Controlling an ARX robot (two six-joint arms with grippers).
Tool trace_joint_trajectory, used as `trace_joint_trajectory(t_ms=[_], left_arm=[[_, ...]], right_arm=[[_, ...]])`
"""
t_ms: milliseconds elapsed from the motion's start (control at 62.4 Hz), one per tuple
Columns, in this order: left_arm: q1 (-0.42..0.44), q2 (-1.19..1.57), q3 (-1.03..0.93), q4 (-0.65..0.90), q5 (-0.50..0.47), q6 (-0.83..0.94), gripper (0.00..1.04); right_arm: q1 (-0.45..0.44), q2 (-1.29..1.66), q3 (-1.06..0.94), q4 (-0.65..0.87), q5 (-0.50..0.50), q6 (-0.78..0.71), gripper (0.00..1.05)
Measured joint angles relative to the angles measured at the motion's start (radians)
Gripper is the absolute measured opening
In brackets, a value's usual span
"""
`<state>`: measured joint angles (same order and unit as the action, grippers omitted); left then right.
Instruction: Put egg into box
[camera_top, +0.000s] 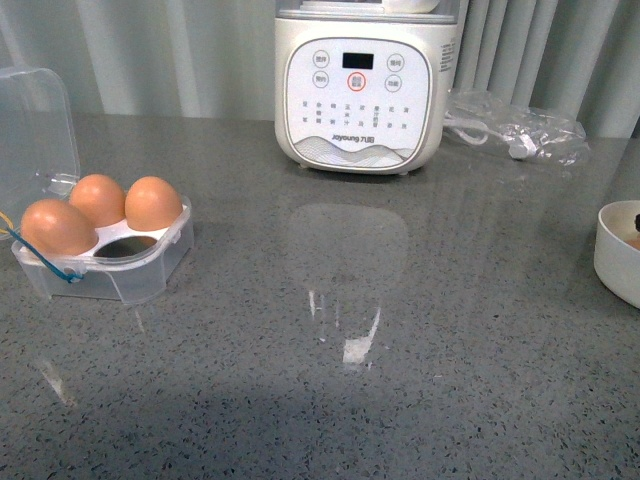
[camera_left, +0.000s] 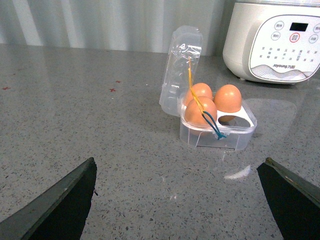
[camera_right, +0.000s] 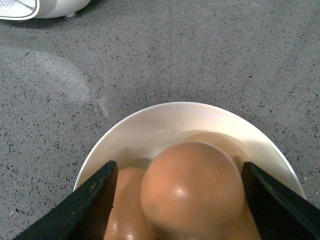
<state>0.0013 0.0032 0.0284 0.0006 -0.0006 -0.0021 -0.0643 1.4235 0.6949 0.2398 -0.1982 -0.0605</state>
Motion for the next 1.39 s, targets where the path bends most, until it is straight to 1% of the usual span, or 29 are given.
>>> trace_joint_trajectory(t_ms=[80,128,176,464,609,721,865,1025,1249,1393], left_arm=[[0.0,0.0,0.0,0.0,0.0,0.0,0.98],[0.0,0.0,0.0,0.0,0.0,0.0,0.98],[0.0,0.0,0.0,0.0,0.0,0.0,0.98],[0.0,0.0,0.0,0.0,0.0,0.0,0.98],[0.0,0.0,0.0,0.0,0.0,0.0,0.98],[0.0,0.0,0.0,0.0,0.0,0.0,0.98],[0.0,0.0,0.0,0.0,0.0,0.0,0.98],[0.0,0.0,0.0,0.0,0.0,0.0,0.98],[0.0,0.0,0.0,0.0,0.0,0.0,0.98],[0.0,0.0,0.0,0.0,0.0,0.0,0.98]], right_arm=[[0.0,-0.011,-0.003,-0.003,0.005,-0.008,0.58],[0.0,-0.023,-0.006,-0.006,0.011,-0.017,0.49],[0.001,-0.032,-0.009,-0.01,0.014,-0.025,0.44],[0.025,-0.153,-0.006,-0.063,0.028,-0.06,0.42],[0.041,-0.163,0.05,-0.058,0.055,-0.06,0.42],[0.07,-0.13,0.112,-0.027,0.065,-0.044,0.42],[0.16,-0.045,0.208,0.014,0.082,-0.01,0.42],[0.292,0.085,0.326,0.016,0.08,0.052,0.42],[0.454,0.256,0.47,-0.011,0.022,0.102,0.42],[0.557,0.319,0.531,-0.031,-0.016,0.099,0.42]])
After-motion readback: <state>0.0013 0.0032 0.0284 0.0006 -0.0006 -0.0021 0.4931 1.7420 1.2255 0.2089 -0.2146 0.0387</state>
